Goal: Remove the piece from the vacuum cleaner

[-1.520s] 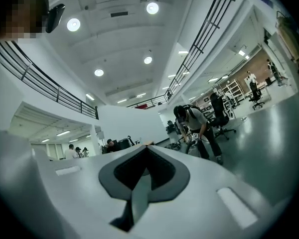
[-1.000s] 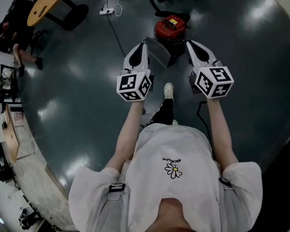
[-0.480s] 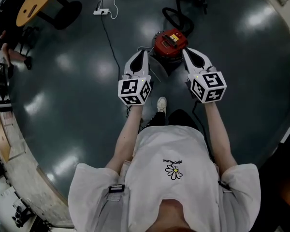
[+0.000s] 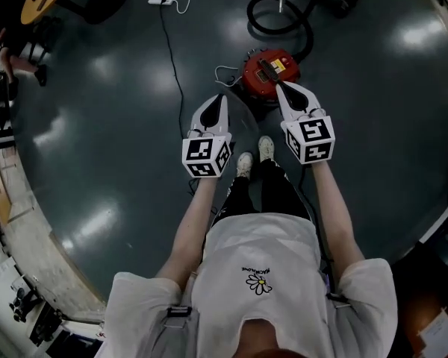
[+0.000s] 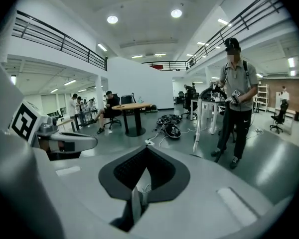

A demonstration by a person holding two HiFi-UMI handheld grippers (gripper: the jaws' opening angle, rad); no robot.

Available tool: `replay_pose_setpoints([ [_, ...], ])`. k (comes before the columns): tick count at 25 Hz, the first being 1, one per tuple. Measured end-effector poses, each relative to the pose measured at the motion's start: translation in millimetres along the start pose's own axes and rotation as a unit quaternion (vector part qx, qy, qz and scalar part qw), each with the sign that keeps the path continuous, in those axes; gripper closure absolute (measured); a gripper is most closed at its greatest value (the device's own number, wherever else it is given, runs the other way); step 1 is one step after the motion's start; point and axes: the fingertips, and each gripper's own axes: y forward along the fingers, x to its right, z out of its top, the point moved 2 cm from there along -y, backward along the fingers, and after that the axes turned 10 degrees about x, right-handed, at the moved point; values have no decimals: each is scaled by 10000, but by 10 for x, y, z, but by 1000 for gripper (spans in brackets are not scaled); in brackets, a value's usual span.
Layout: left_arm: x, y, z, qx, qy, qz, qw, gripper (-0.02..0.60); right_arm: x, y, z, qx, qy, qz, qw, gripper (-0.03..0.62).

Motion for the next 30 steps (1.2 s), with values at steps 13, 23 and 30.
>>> replay_pose_setpoints([
  [13,-762,1023,-2080,-1003,-513,858,9899,581,591,1489,-2161,-1494,31,576,9871,569],
  [23,-1191,1054,-3366,-2170,-1049,1376,9607,535,499,2087,-3569,-2873,-694,948,9506,568],
  [30,-1374,1309,-3697,-2555,-1810,1981,9288,348,513,2142,-3551,-2638,-833,805,9576,569],
])
